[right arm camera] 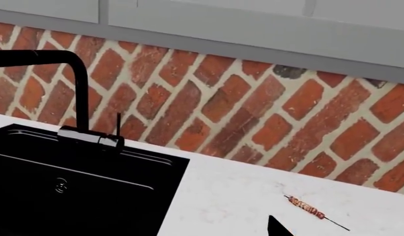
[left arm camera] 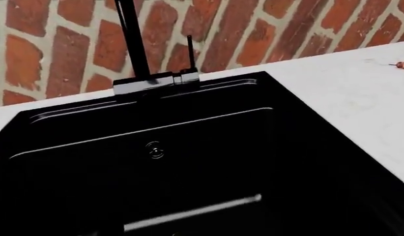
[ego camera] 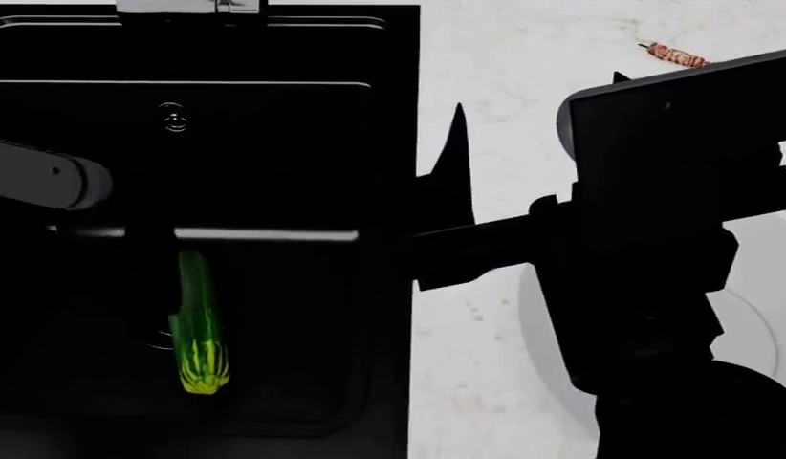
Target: Pick the zucchini from the sink and place it on the plate located on the counter
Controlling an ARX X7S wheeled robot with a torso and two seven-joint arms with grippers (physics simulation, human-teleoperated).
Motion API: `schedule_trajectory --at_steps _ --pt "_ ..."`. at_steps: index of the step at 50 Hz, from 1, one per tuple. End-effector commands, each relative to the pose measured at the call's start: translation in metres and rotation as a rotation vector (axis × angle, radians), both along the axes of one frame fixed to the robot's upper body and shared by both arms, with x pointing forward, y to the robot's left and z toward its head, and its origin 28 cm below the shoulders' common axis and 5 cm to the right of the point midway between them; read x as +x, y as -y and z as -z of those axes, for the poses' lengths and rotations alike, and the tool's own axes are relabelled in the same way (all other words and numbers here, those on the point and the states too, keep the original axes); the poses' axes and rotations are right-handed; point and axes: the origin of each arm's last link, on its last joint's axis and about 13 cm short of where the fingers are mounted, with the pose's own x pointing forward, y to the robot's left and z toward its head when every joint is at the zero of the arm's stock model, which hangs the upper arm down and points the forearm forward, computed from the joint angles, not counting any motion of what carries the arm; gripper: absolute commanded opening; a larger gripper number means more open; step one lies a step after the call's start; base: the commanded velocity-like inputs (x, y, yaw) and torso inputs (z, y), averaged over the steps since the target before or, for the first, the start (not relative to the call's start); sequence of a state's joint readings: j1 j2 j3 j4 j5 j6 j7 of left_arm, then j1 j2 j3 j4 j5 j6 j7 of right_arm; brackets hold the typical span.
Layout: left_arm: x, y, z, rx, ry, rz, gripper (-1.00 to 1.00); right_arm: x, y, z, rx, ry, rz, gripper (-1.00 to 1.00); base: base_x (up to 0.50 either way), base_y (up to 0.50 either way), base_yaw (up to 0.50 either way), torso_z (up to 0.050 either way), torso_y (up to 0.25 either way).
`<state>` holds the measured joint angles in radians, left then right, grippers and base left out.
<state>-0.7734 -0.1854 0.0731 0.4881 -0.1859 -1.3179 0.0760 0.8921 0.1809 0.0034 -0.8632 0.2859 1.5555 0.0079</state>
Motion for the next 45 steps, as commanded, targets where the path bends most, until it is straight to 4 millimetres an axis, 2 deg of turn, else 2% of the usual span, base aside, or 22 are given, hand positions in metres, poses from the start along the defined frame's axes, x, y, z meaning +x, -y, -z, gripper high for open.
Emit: schedule_trajectory --at_steps 1,6,12,21,27,35,45 --pt "0.044 0.0 0.007 -0.16 -0.231 0.033 1.0 -0.001 0.002 -0.004 -0.001 0.004 0.002 1.0 0.0 0.0 0.0 0.0 0.0" --pt "0.062 0.001 0.02 -0.189 -0.336 -0.025 1.0 -0.002 0.003 -0.006 -0.001 0.008 0.007 1.0 0.0 0.0 0.0 0.0 0.0" --pt "0.074 0.001 0.031 -0.221 -0.41 -0.024 1.0 -0.003 0.002 -0.008 -0.005 0.009 0.004 1.0 0.0 0.0 0.0 0.0 0.0" --pt "0.083 0.002 0.061 -0.251 -0.522 -0.042 1.0 -0.005 0.003 -0.007 -0.006 0.006 0.0 1.0 0.0 0.0 0.0 0.0 0.0" --pt "0.09 0.002 0.07 -0.21 -0.526 -0.077 1.0 -0.005 0.003 -0.007 -0.001 0.005 -0.007 1.0 0.0 0.0 0.0 0.0 0.0" --pt "0.095 0.003 0.098 -0.203 -0.601 -0.097 1.0 -0.005 0.004 -0.005 0.003 0.002 -0.009 1.0 0.0 0.0 0.0 0.0 0.0" --pt "0.109 0.001 0.116 -0.213 -0.634 -0.13 1.0 -0.003 0.003 -0.003 -0.001 -0.004 -0.011 1.0 0.0 0.0 0.0 0.0 0.0"
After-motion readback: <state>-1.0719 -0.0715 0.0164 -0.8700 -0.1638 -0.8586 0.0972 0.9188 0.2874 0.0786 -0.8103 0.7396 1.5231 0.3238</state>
